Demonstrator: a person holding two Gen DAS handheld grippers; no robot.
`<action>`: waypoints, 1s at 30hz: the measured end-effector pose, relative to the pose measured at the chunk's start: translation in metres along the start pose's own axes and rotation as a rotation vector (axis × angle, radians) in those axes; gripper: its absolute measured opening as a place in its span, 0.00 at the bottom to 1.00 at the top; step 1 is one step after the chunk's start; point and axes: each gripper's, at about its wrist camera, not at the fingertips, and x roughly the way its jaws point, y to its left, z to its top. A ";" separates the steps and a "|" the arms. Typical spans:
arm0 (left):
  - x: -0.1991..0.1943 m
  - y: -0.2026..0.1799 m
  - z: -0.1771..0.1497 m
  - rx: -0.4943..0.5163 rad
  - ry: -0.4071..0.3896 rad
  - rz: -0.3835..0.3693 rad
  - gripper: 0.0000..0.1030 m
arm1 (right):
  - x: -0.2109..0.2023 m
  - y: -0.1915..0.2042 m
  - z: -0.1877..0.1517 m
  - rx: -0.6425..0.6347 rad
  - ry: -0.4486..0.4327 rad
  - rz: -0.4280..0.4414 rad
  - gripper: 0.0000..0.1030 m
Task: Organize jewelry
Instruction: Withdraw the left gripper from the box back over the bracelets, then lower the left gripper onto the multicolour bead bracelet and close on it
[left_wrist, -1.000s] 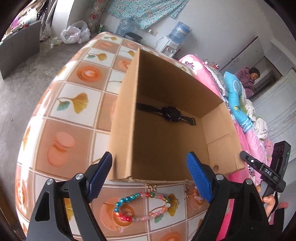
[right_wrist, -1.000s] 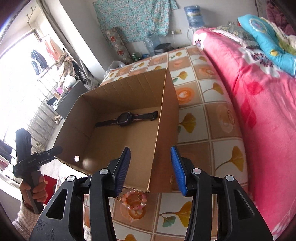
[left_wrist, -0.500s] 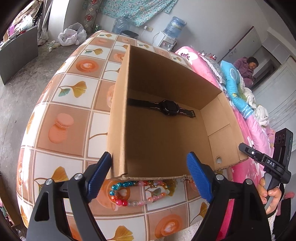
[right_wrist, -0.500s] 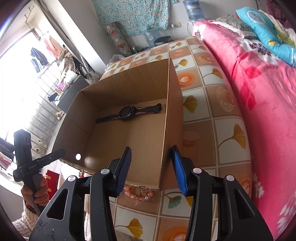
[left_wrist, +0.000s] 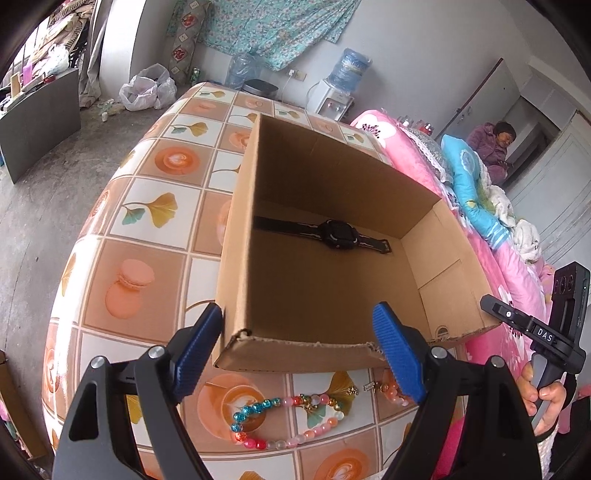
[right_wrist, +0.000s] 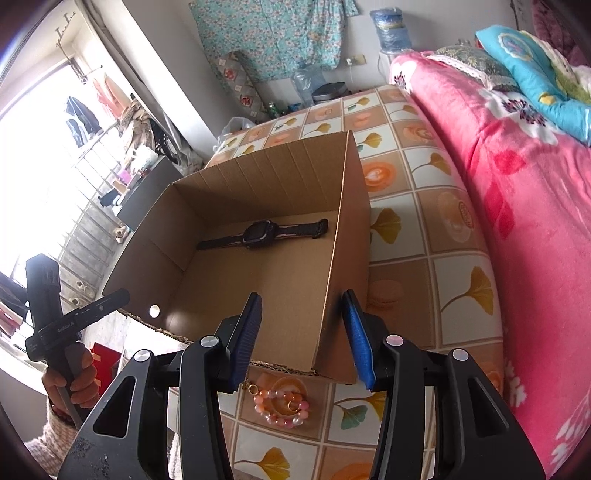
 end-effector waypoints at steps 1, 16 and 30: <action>0.002 0.001 -0.003 0.001 0.008 0.000 0.78 | 0.001 -0.001 -0.002 0.003 0.005 0.000 0.43; -0.051 0.032 -0.037 0.020 -0.183 0.049 0.82 | -0.056 -0.023 -0.050 0.068 -0.215 -0.007 0.45; -0.007 0.021 -0.102 0.139 -0.040 0.208 0.84 | 0.025 0.081 -0.110 -0.080 -0.031 0.167 0.46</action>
